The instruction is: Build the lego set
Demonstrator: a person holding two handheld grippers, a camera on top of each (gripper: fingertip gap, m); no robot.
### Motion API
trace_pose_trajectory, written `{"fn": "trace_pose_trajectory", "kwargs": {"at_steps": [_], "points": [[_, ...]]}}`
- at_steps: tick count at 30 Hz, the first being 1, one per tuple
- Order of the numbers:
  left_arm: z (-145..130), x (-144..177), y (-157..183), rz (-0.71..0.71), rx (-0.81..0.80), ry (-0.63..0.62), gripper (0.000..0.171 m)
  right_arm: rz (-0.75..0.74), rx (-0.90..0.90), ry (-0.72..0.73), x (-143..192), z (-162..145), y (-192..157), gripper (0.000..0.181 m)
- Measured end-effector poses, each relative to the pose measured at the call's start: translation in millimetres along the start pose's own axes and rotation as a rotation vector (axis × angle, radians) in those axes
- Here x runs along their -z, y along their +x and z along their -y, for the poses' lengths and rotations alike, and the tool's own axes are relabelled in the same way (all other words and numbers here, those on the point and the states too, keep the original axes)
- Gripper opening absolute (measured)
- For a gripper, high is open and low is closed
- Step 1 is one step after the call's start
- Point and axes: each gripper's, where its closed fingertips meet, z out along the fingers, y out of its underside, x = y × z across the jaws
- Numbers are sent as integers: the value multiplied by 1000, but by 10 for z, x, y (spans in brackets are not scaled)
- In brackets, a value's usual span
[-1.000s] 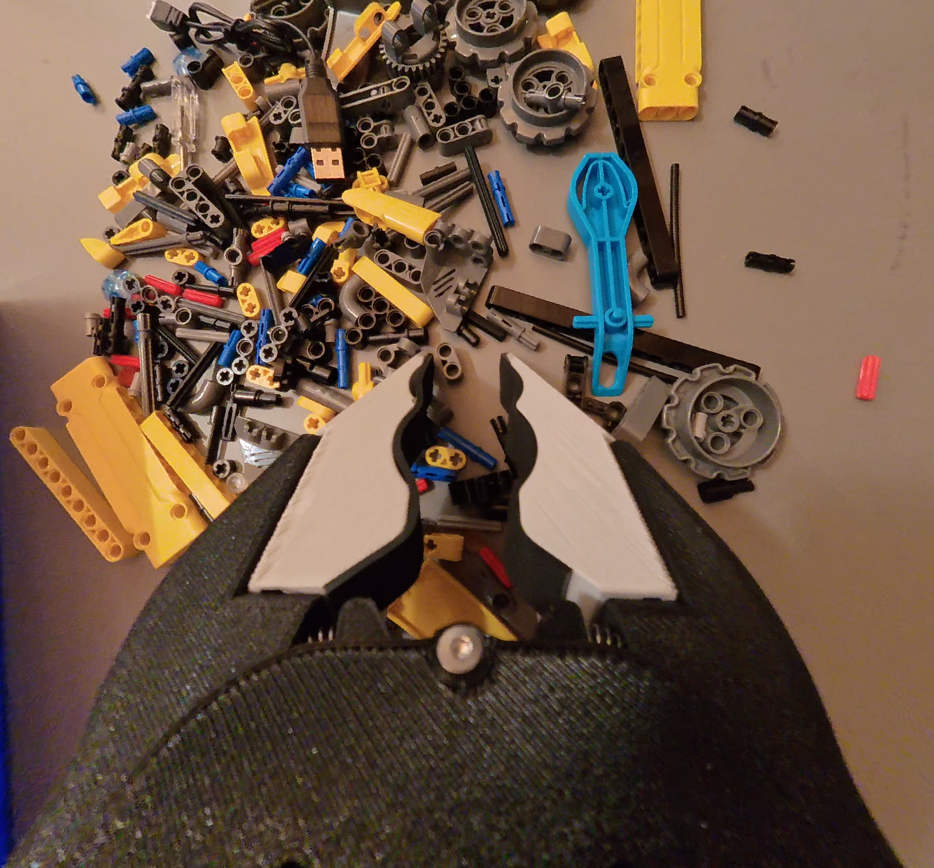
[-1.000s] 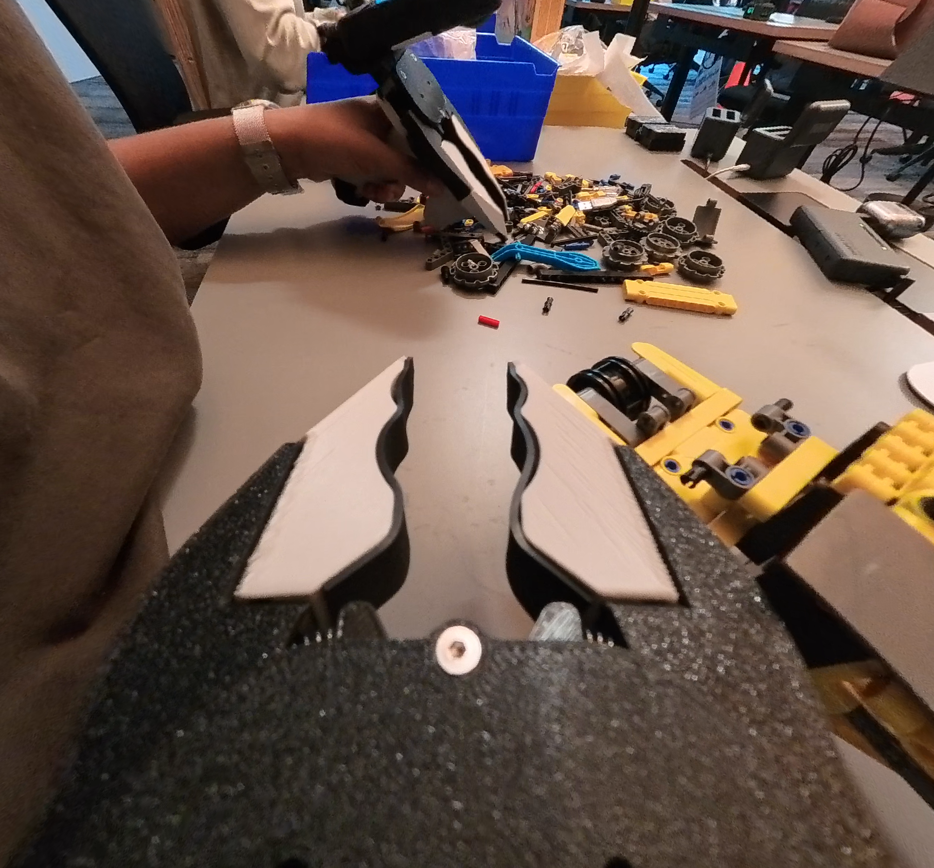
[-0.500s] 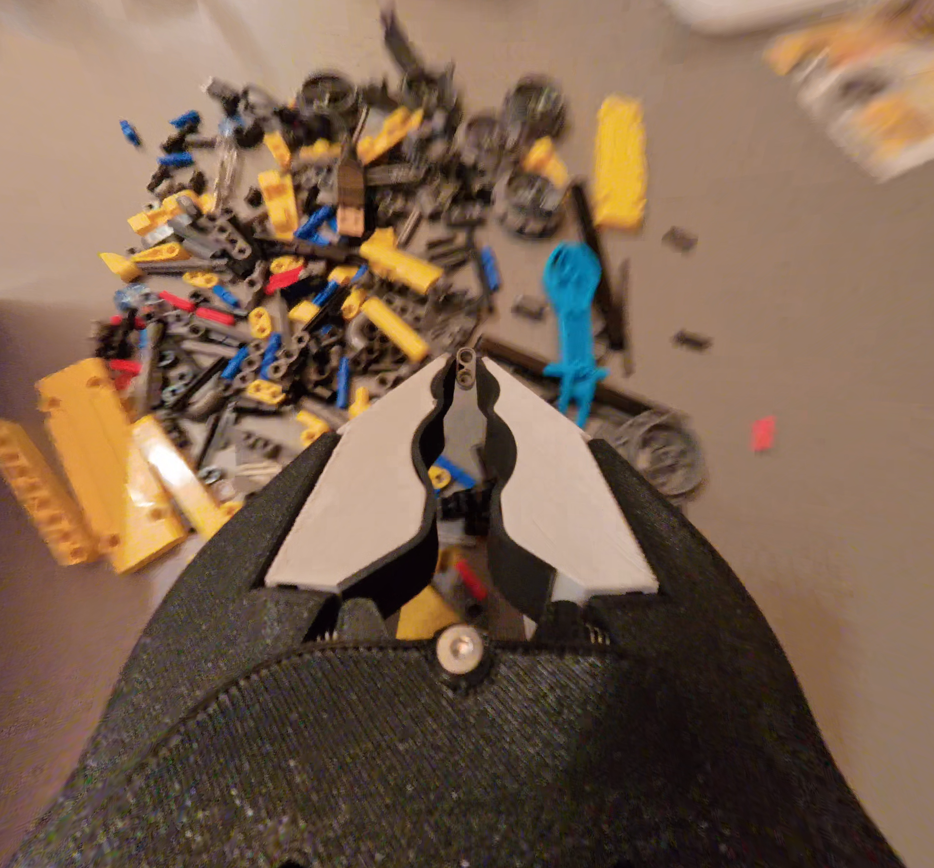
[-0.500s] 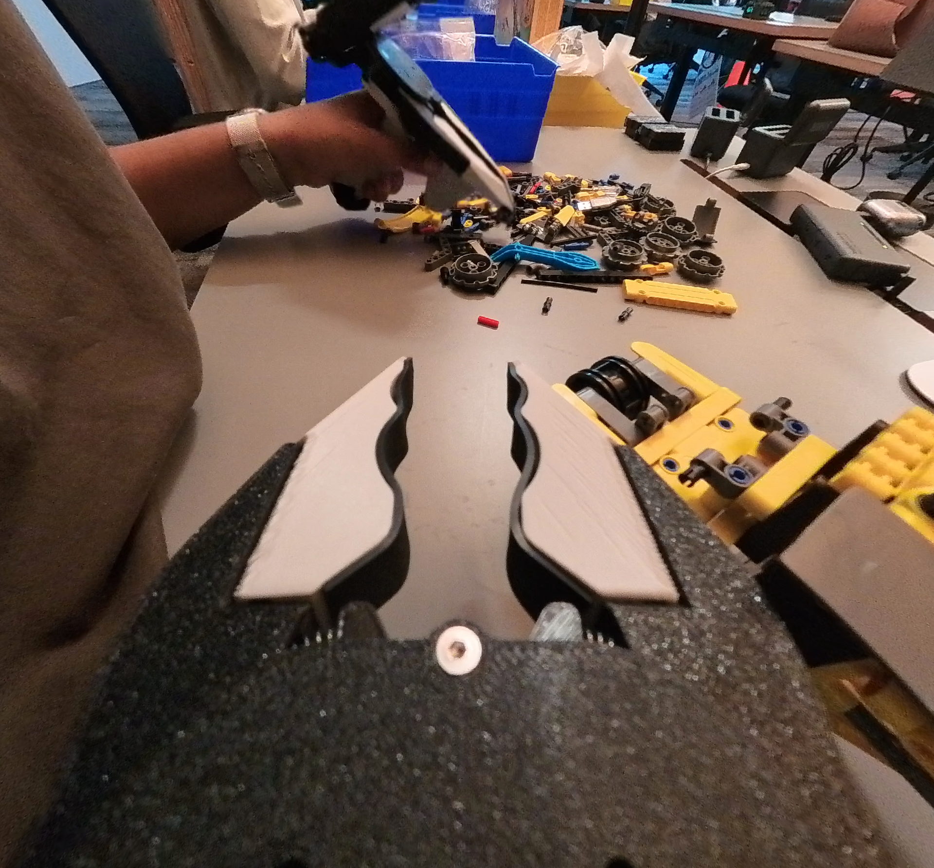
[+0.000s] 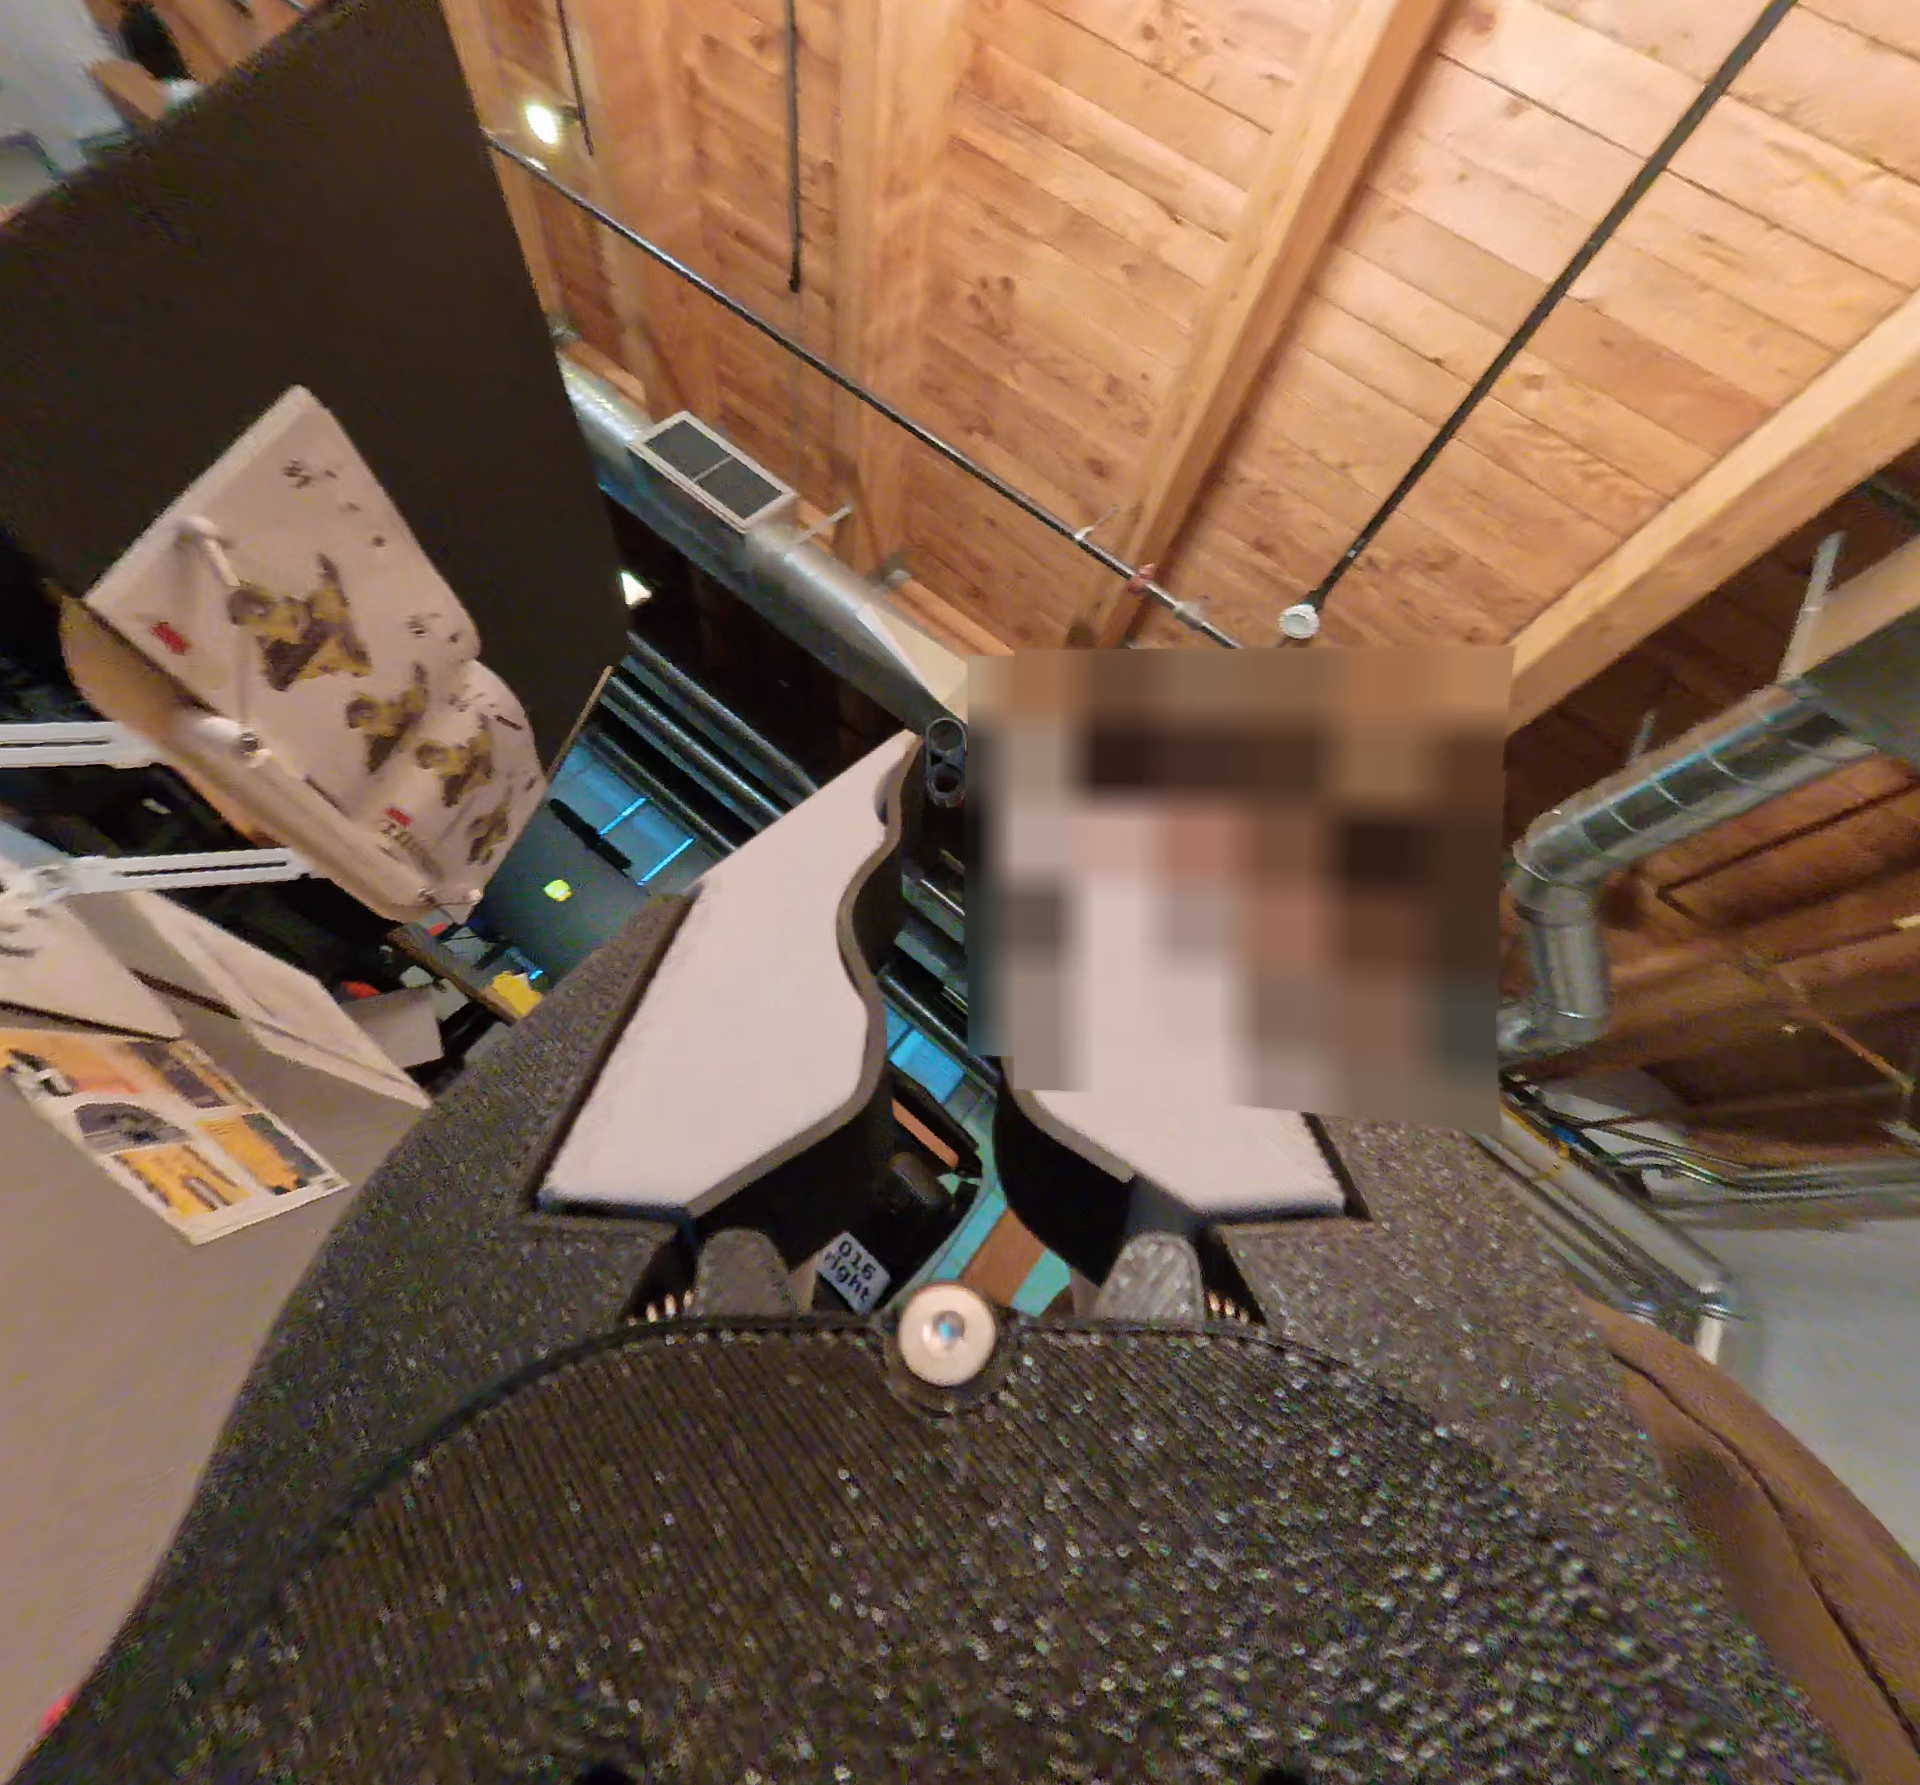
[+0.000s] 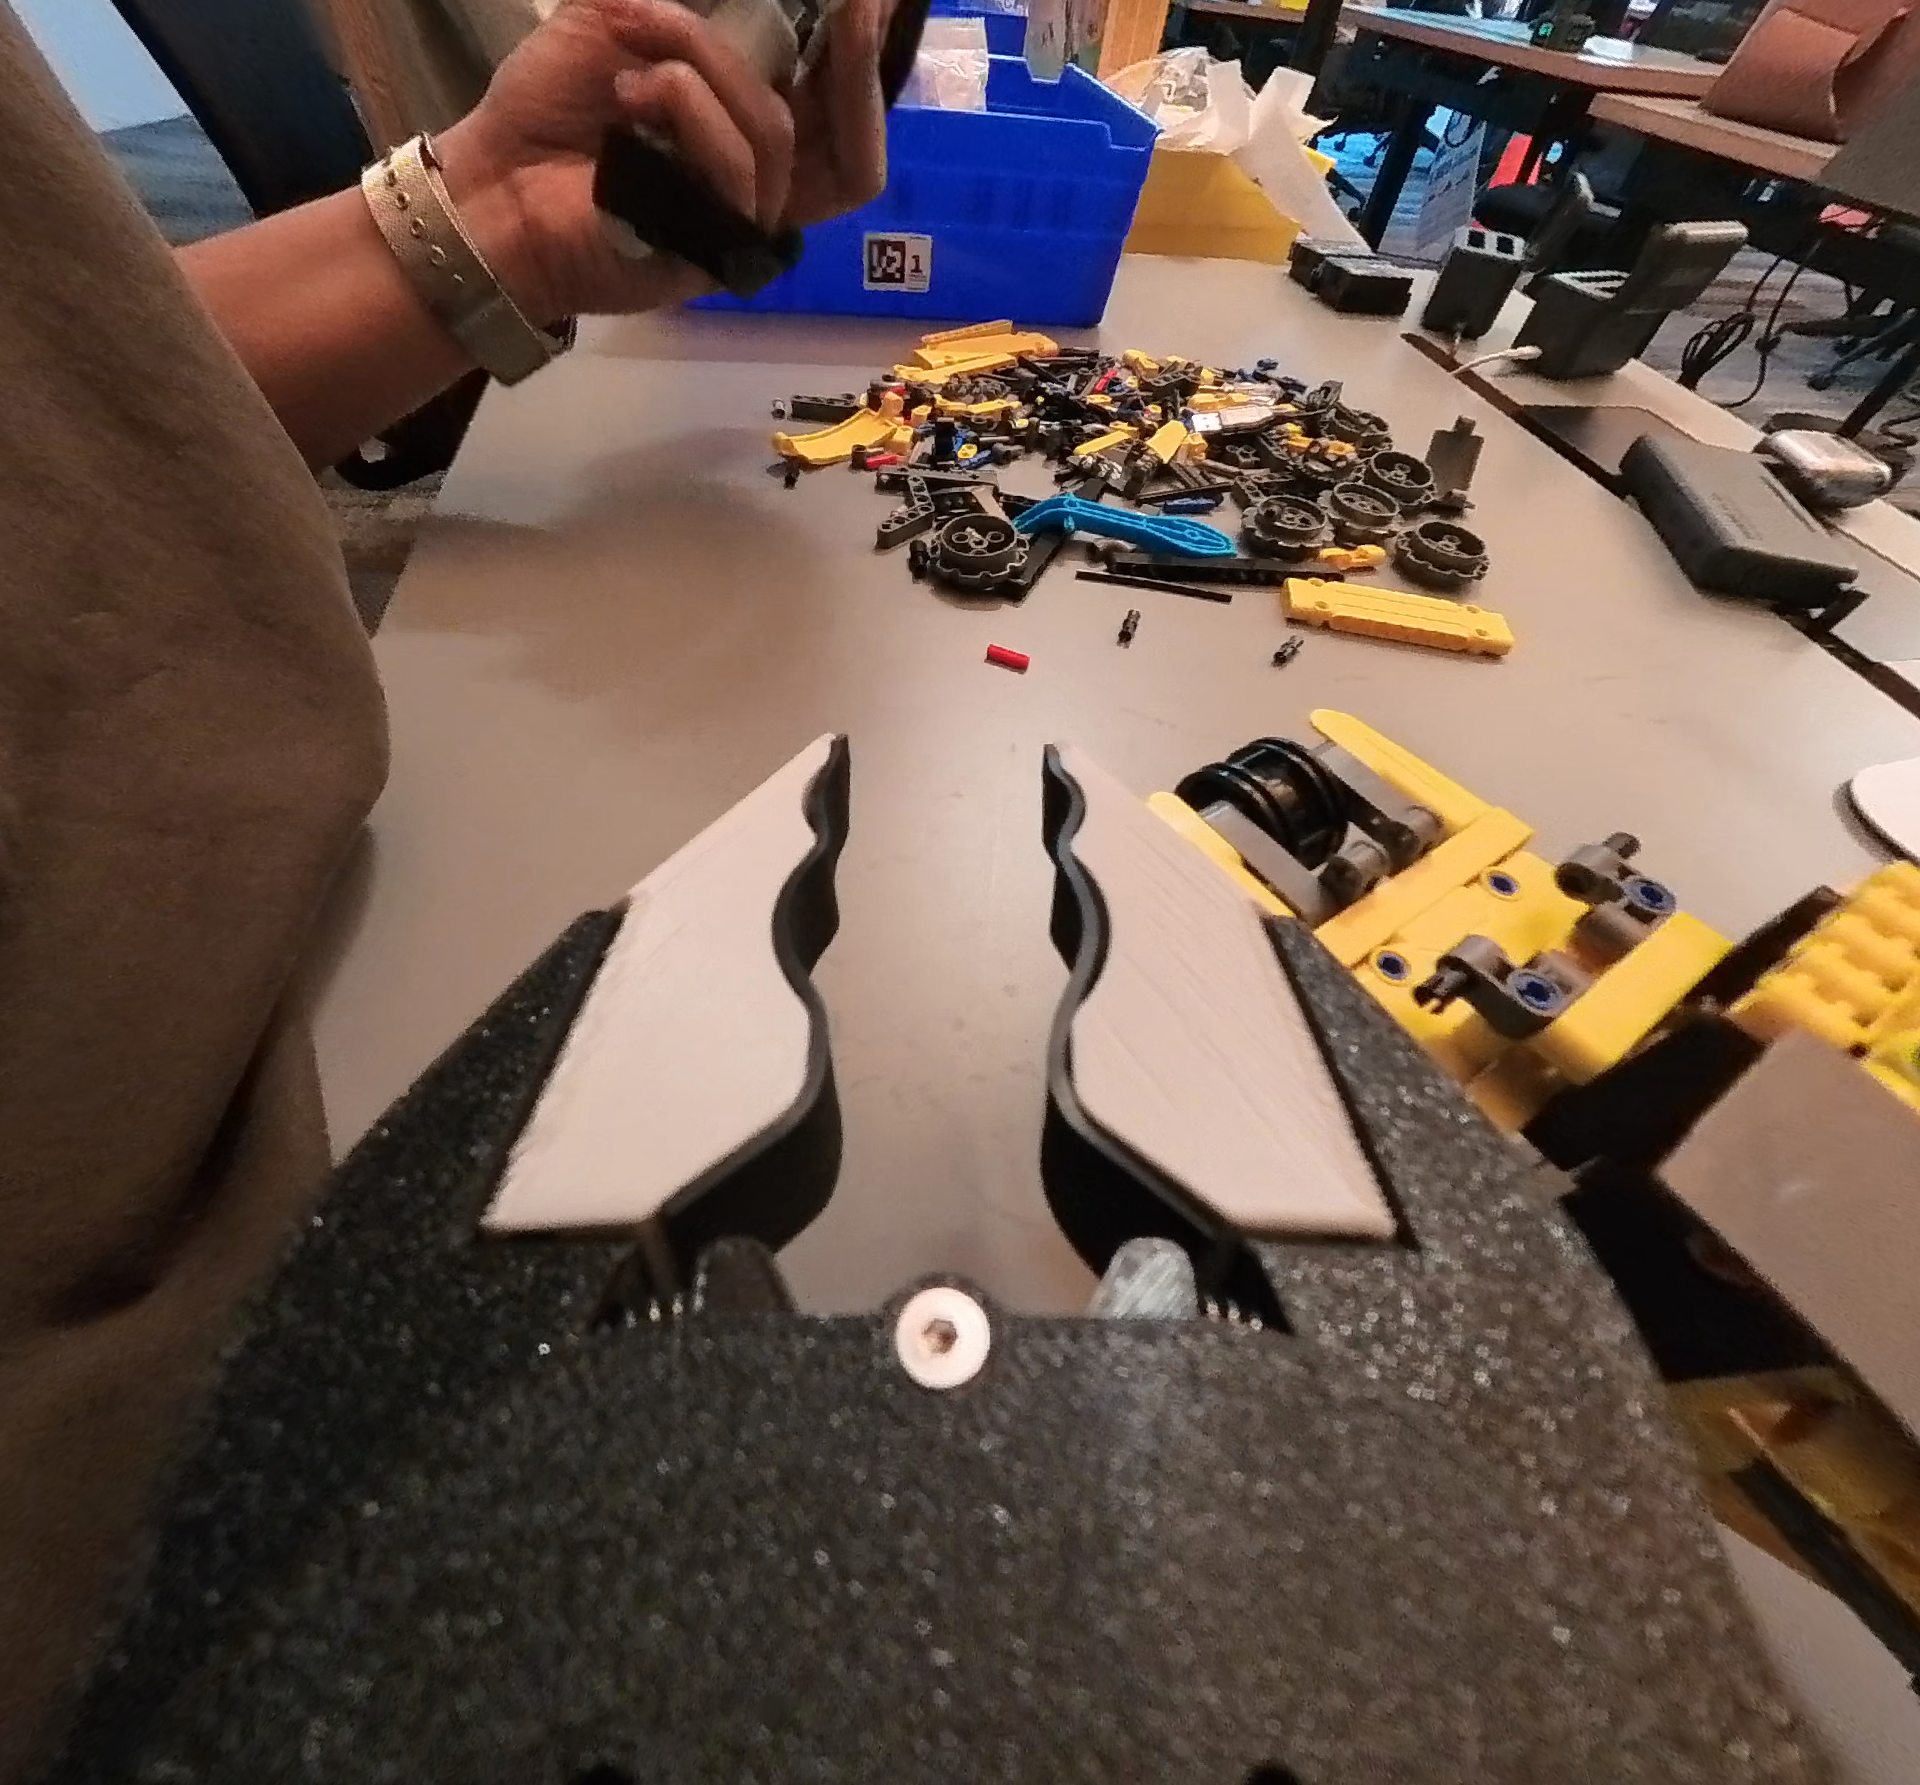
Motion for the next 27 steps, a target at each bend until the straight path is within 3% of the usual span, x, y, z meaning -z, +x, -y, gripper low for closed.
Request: {"fn": "trace_pose_trajectory", "kwargs": {"at_steps": [1, 8, 11, 13, 16, 19, 21, 23, 27], "points": [[-14, -16, 25, -15, 5, -6, 3, -1, 3, -1, 0, 0, -3, 37], [-20, -12, 74, -57, 32, 19, 3, -3, 16, -9, -9, -9, -15, 37], [-28, 22, -33, 24, -20, 11, 1, -3, 19, -12, -13, -13, -18, 37], [-91, 84, -306, 215, -101, -52, 1, -3, 20, -14, -15, -16, -20, 37], [-212, 396, -926, 649, -282, -213, 1, -3, 23, -17, -18, -19, -22, 37], [-312, 880, -1421, 1077, -564, -505, 2, -4, 21, -21, -24, -25, -19, 37], [-250, 1155, -1575, 1324, -801, -693, 3, -3, 16, -21, -26, -28, -14, 36], [-244, 1236, -1641, 1417, -887, -796, 3, -3, 9, -21, -25, -27, -6, 36], [-230, 1391, -1764, 1503, -887, -892, 3, -6, 1, -22, -26, -30, 10, 37]]}}
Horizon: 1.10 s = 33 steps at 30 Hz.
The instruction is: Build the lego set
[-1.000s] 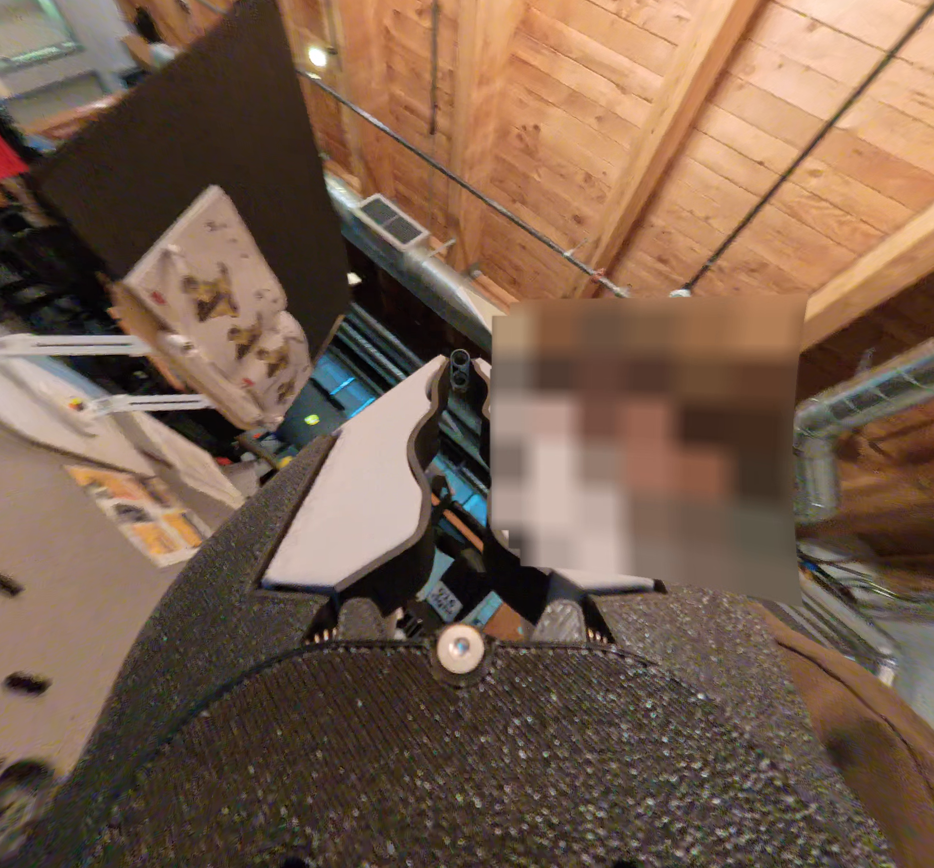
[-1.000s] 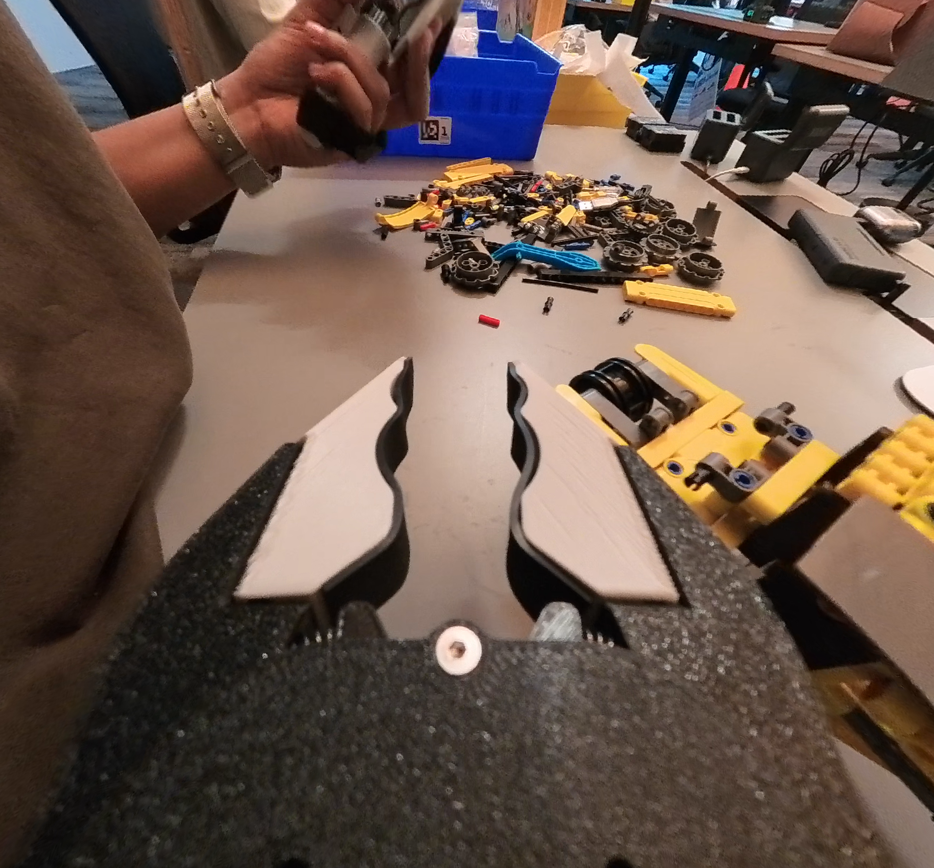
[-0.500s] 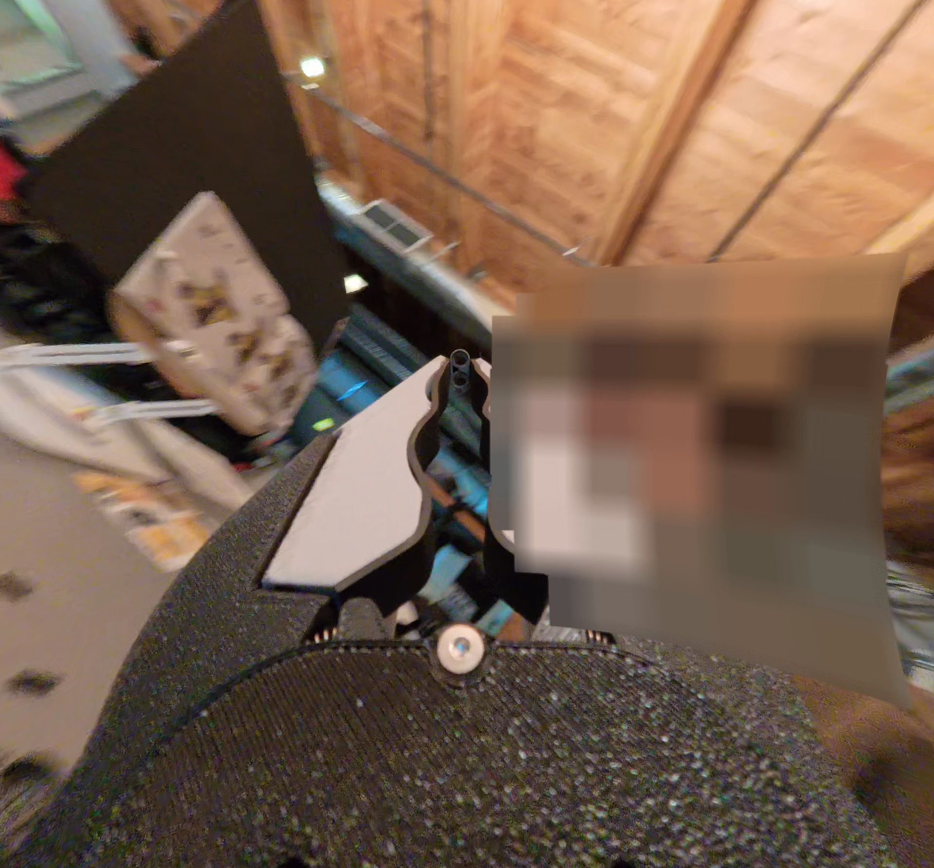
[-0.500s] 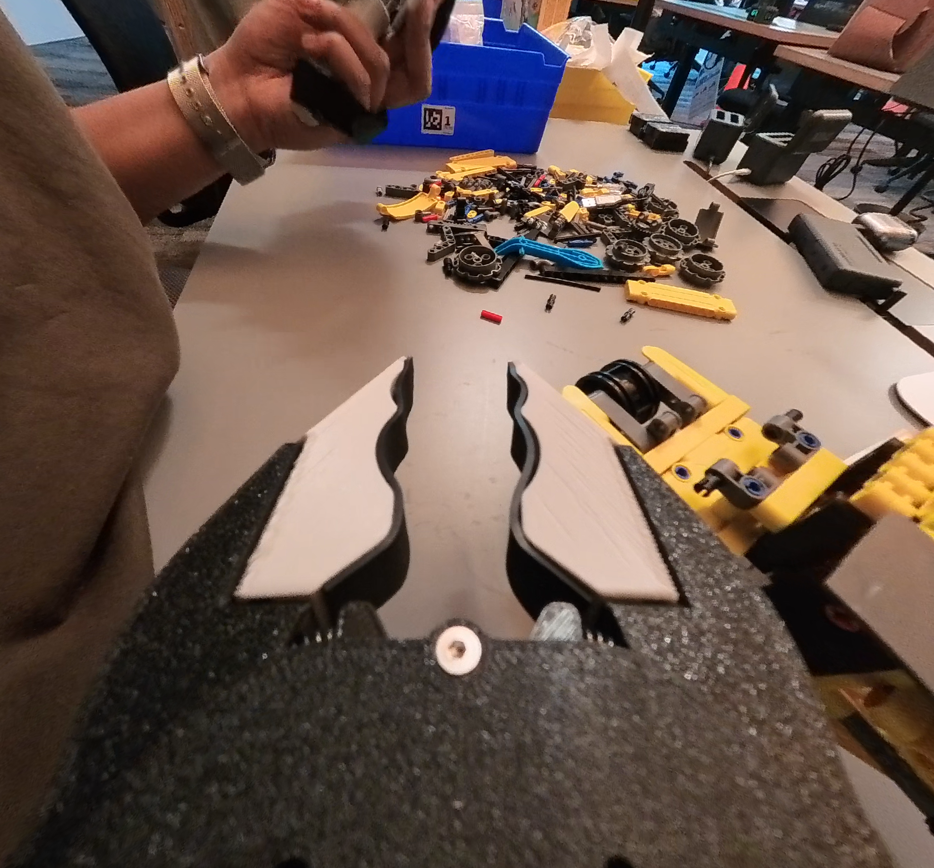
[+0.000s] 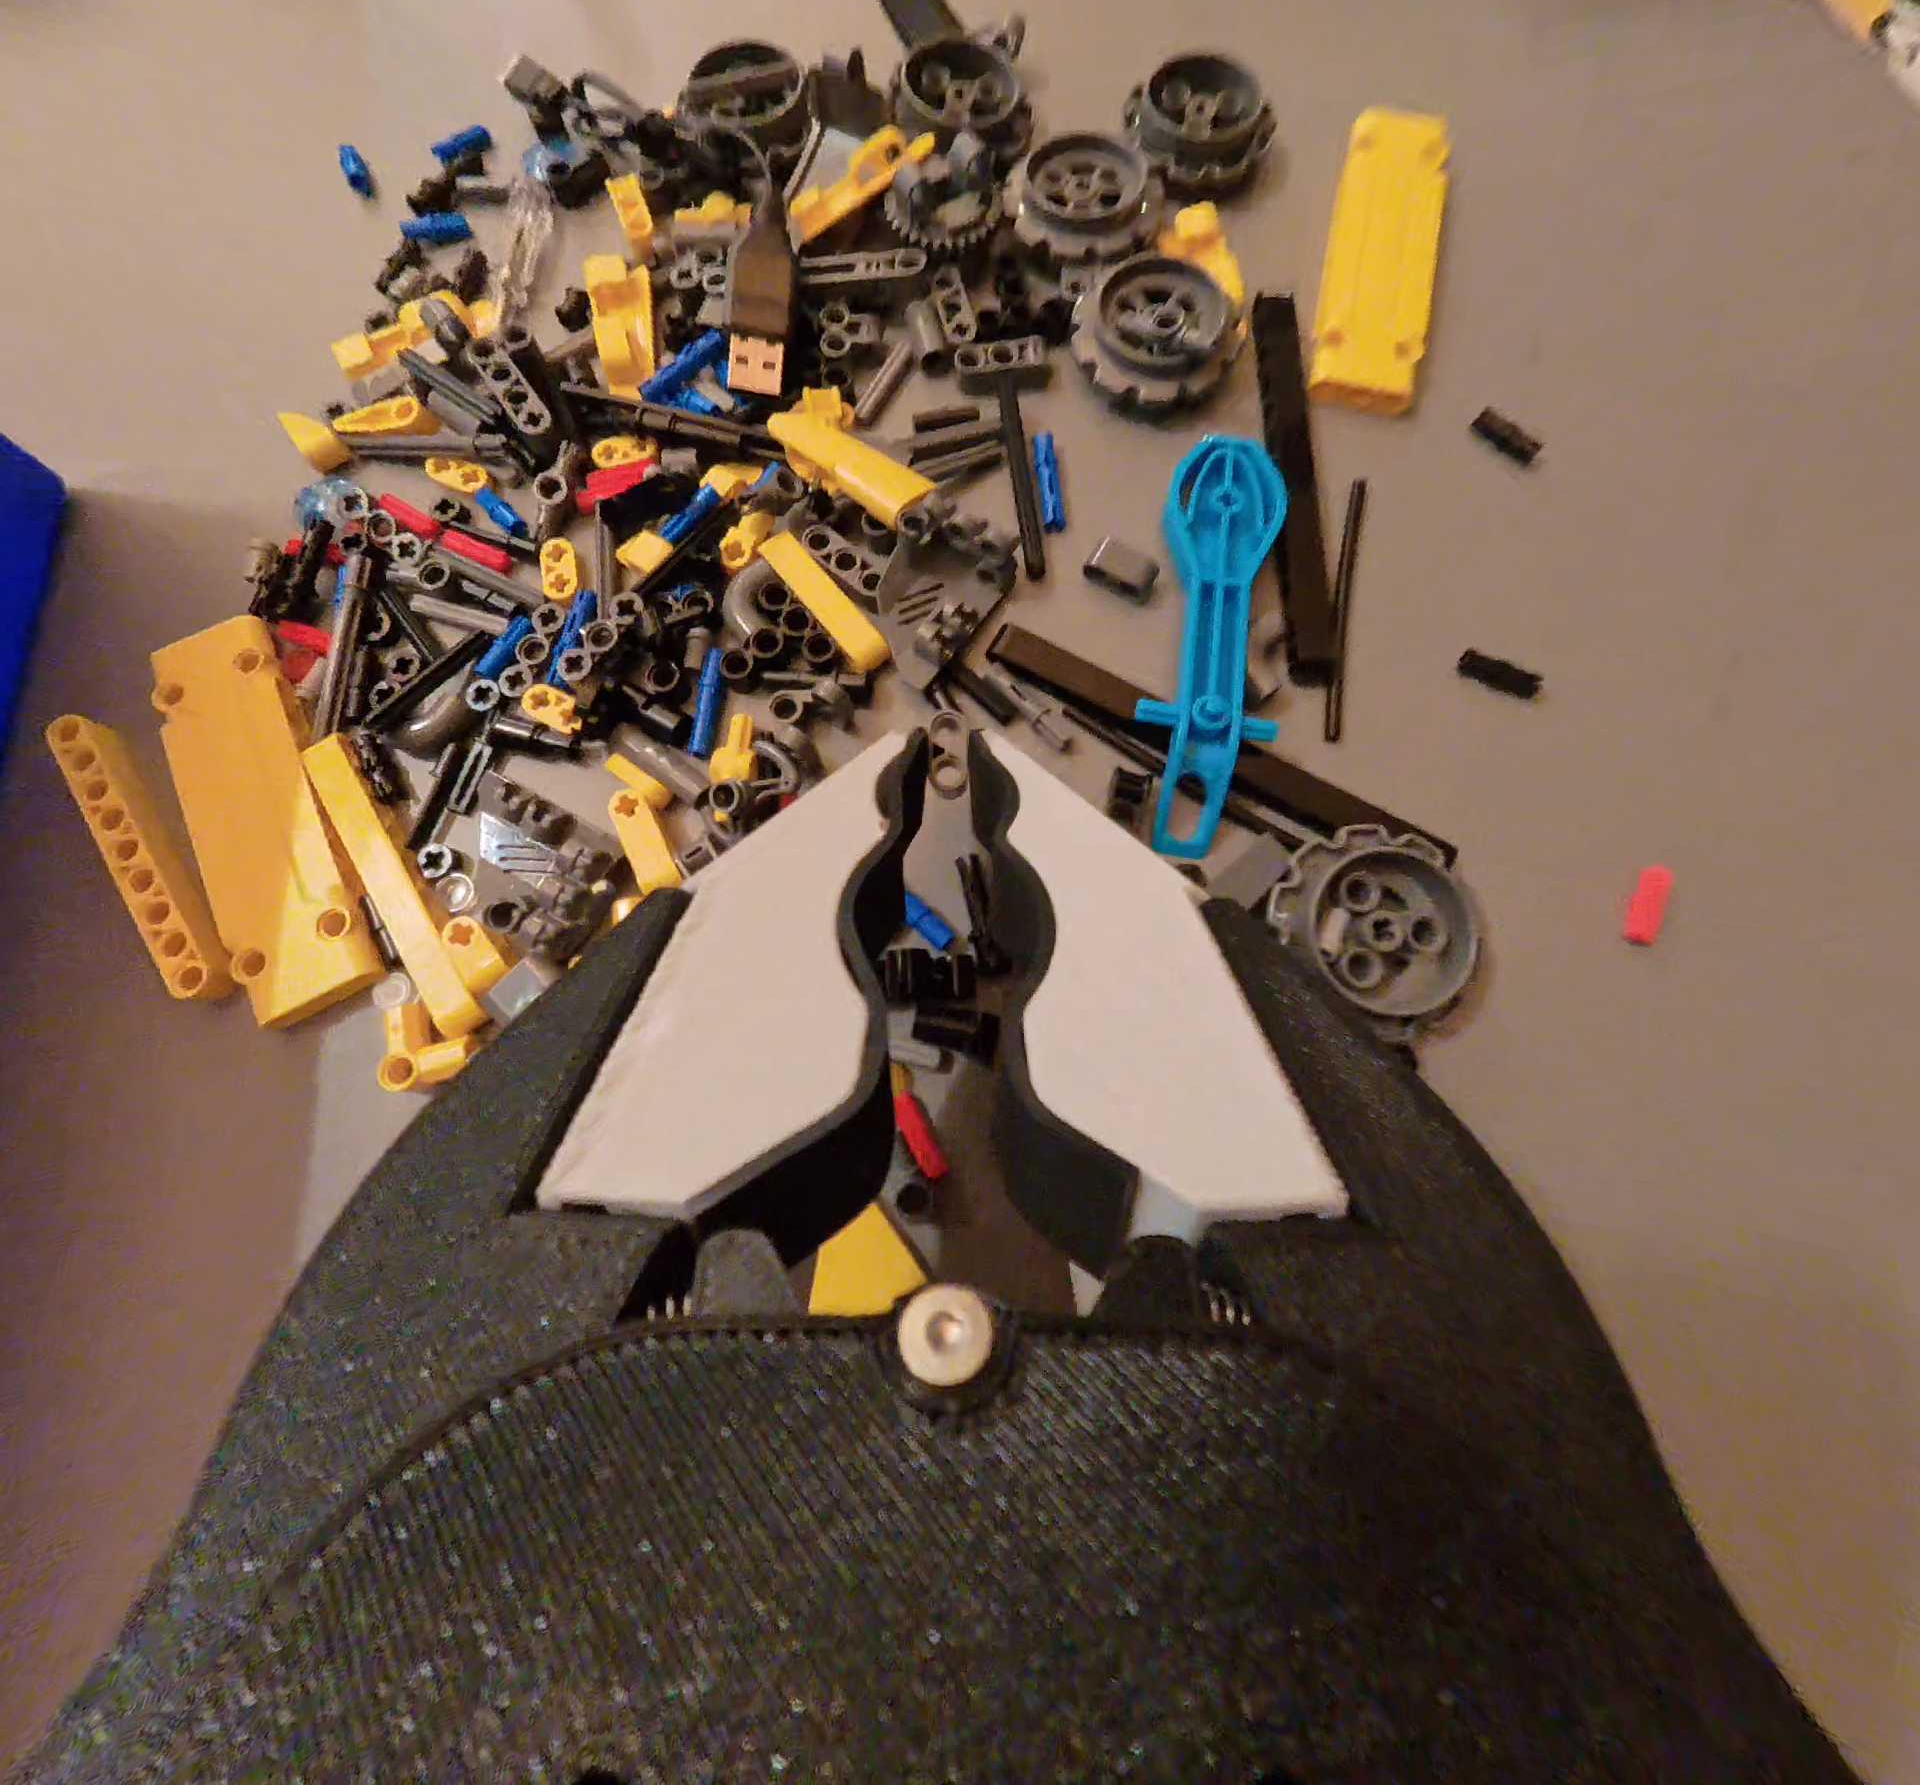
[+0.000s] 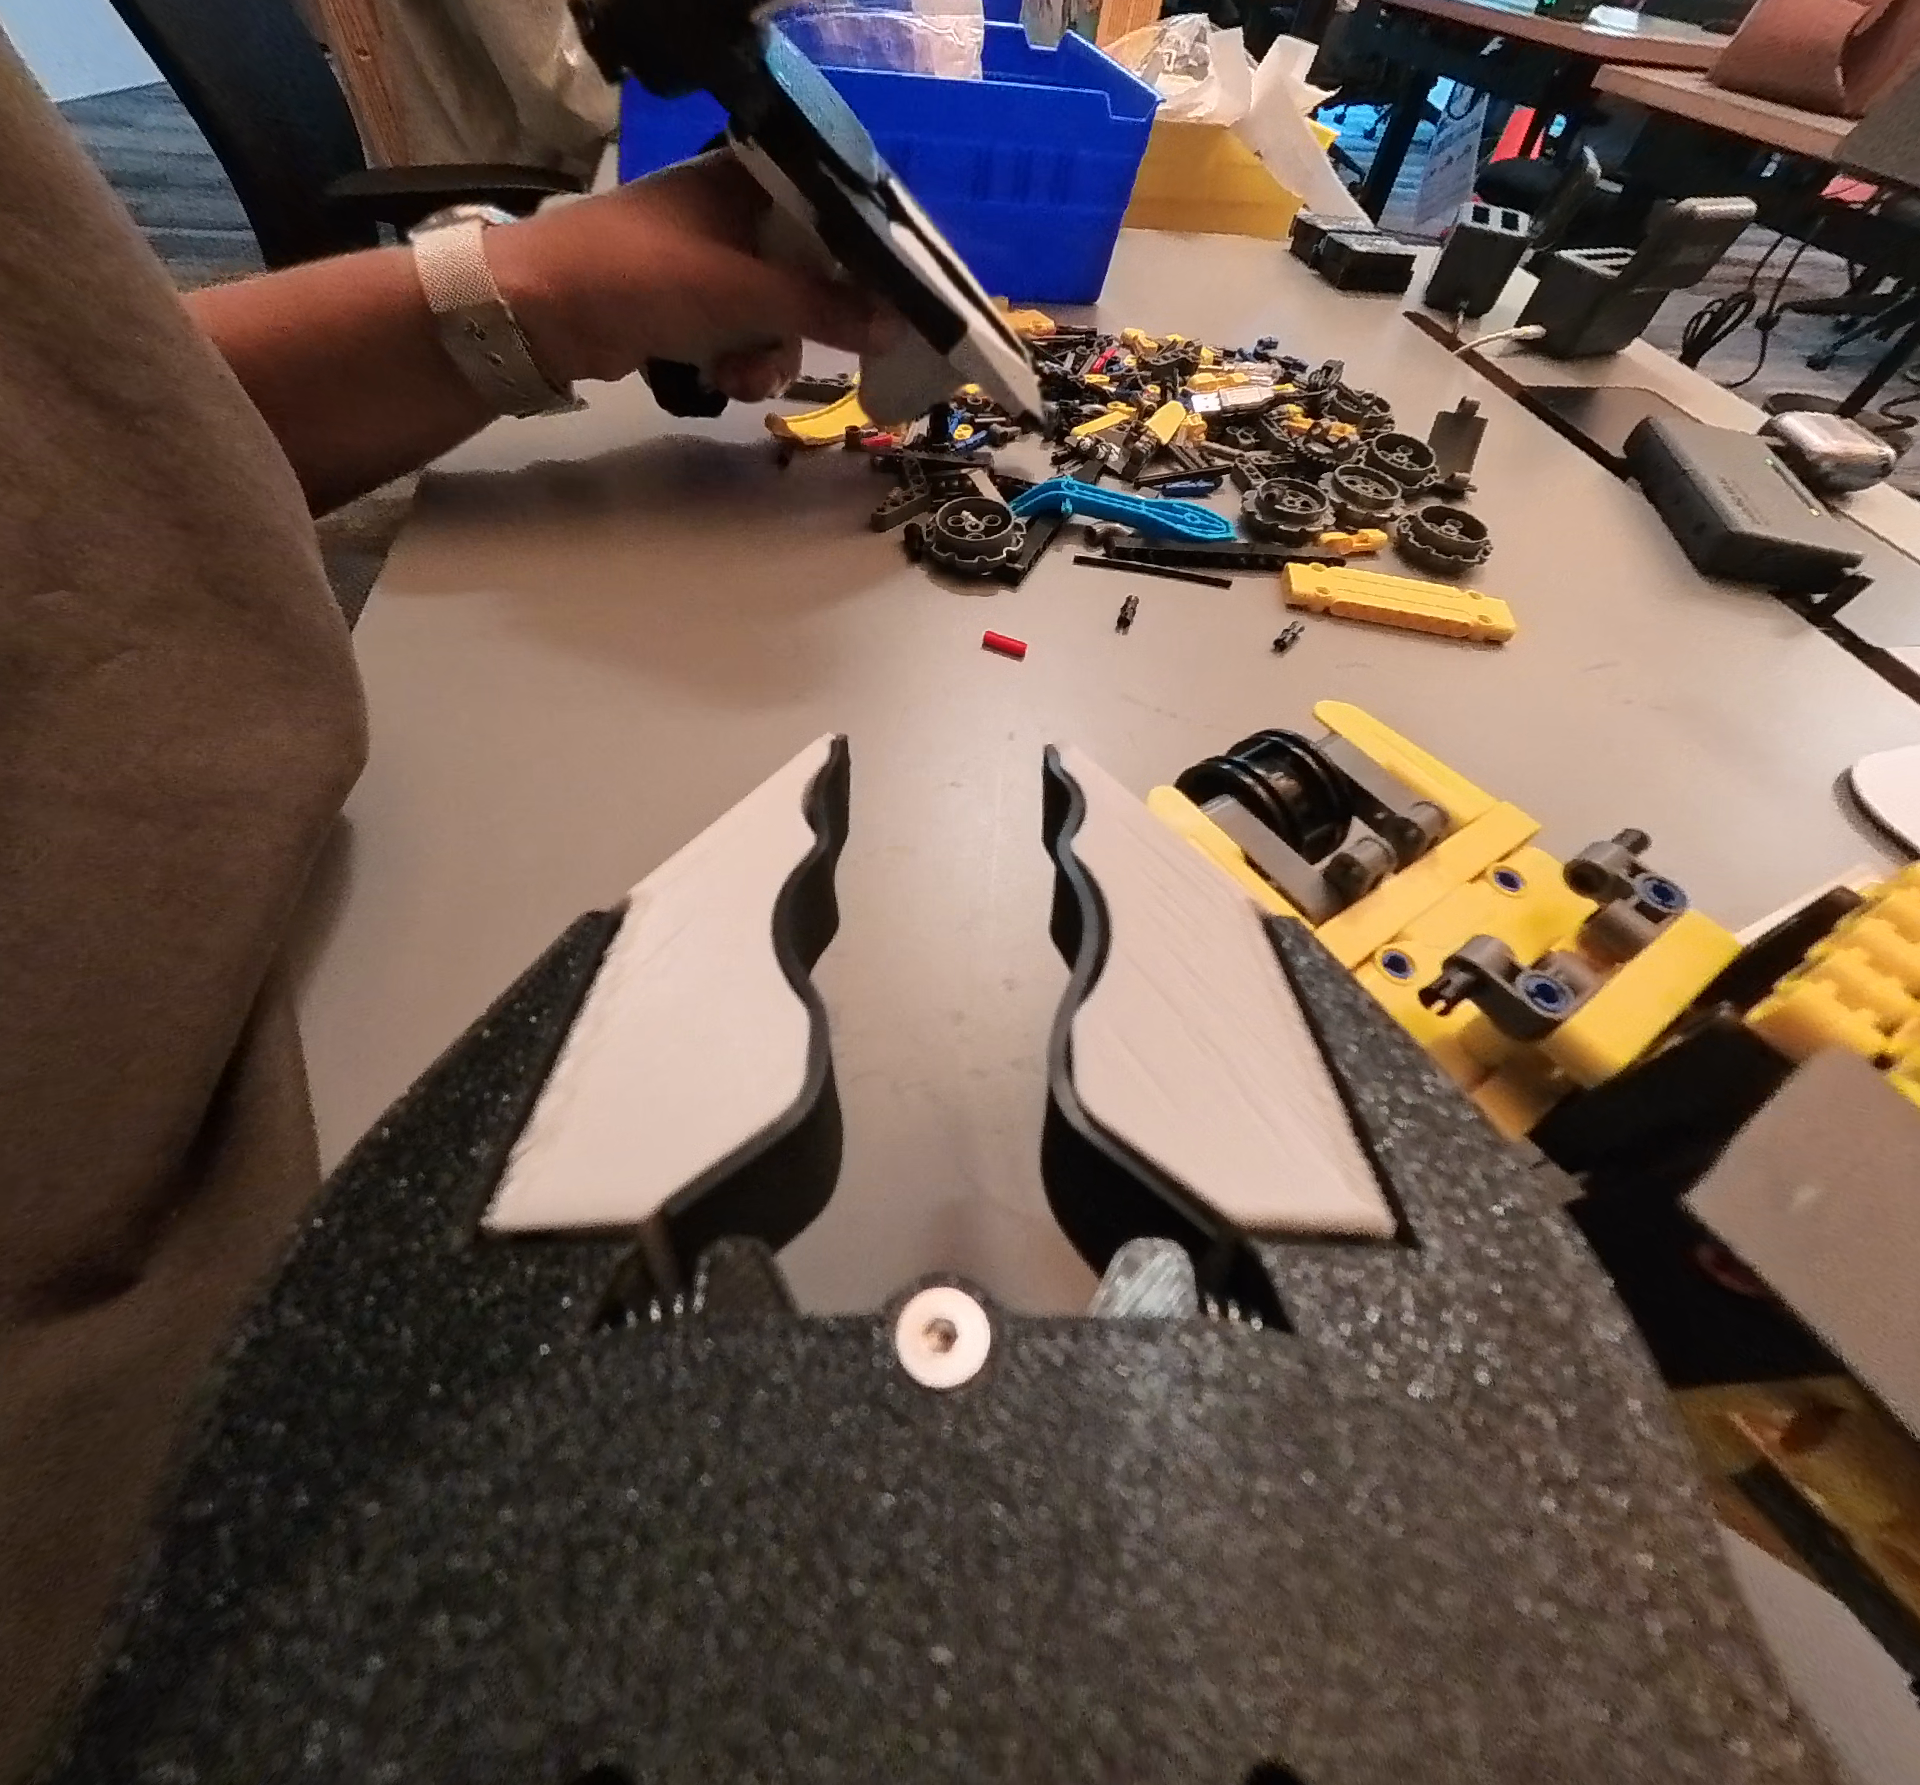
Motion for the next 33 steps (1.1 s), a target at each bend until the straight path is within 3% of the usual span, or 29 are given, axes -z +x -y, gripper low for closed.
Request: {"fn": "trace_pose_trajectory", "kwargs": {"at_steps": [8, 10, 12, 15, 18, 22, 28, 33], "points": [[-110, -66, 69, -50, -33, -62, 4, -35, -5, -41, -62, -52, 79, 37], [-79, -49, 62, -51, -34, -50, 24, -44, 1, -49, -82, -60, 93, 36], [2, -16, 92, -76, -34, -21, 31, -48, 7, -54, -96, -65, 97, 36], [215, 23, 162, -111, -82, 40, 28, -49, 12, -63, -112, -76, 93, 36], [368, -90, 301, -183, -197, 43, 13, -54, 25, -63, -121, -73, 88, 35], [364, -333, 412, -297, -241, -66, 14, -59, 46, -63, -121, -70, 72, 35], [508, -326, 331, -355, -234, 5, 5, -62, 72, -52, -107, -54, 45, 35], [360, -346, 324, -368, -220, -21, 9, -47, 86, -52, -109, -55, 7, 35]]}}
